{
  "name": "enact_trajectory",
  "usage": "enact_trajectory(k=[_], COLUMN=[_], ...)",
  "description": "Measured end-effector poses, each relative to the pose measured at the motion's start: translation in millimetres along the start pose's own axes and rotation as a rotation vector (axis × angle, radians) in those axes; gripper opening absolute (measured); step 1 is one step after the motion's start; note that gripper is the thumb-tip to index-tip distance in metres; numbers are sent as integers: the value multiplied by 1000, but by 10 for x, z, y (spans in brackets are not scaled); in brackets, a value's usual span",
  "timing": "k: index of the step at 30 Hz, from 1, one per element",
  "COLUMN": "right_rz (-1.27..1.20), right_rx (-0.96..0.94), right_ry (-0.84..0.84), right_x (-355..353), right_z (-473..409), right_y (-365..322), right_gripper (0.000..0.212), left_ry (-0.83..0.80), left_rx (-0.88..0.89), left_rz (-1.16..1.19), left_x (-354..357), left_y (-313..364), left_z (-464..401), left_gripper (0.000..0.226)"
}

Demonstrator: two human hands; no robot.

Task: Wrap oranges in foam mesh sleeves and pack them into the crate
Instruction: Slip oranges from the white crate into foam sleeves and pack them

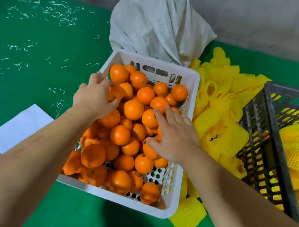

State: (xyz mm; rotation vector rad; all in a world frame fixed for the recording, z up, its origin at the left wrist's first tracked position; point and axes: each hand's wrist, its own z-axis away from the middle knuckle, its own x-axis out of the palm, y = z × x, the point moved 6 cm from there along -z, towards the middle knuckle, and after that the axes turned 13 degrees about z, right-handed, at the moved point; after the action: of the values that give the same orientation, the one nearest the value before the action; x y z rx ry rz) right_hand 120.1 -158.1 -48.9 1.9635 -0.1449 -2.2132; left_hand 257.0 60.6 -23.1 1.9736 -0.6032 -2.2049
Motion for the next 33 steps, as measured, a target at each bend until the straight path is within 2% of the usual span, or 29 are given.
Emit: enact_trajectory(k=[4,6,7,9,13,16,18,19,20,22,24,25,27,30,33], right_rz=[257,310,320,321,318,249,203,221,247,211,-23,-171,-390,-515,-557], right_rx=[-10,27,48,73,28,-45,-116,-178,-236,-264,-220,-196,-115,7,63], right_ry=[-103,-122,-119,-137,-204,-157,-125,-99,-75,-24,74,128,217,293,314], right_x=[54,32,13,-28,-34,-128,-181,-191,-174,-139,-161,-173,-157,-81,-1], right_z=[-112,-143,-155,-171,-109,-6,132,207,294,453,629,736,942,1188,1375], right_y=[-52,-48,-39,-28,-103,-156,-220,-281,-346,-433,-455,-470,-446,-409,-403], right_gripper=[106,111,109,93,69,53,33,25,26,50,71,75,77,73,66], left_ry=[152,205,238,266,205,45,-207,-346,-451,-551,-598,-618,-650,-569,-430], left_rx=[21,137,237,383,322,380,457,404,332,243,195,190,223,255,275], left_rz=[-9,-24,-5,81,324,424,457,520,589,718,842,826,638,286,-6], left_x=[34,31,54,121,191,273,534,701,813,812,672,608,596,734,766], left_y=[-53,29,99,279,429,561,765,820,828,782,674,620,551,515,571], left_z=[66,150,217,399,640,867,1163,1313,1421,1477,1429,1419,1462,1628,1751], left_gripper=[57,46,39,35,45,52,54,55,58,64,78,85,82,54,48])
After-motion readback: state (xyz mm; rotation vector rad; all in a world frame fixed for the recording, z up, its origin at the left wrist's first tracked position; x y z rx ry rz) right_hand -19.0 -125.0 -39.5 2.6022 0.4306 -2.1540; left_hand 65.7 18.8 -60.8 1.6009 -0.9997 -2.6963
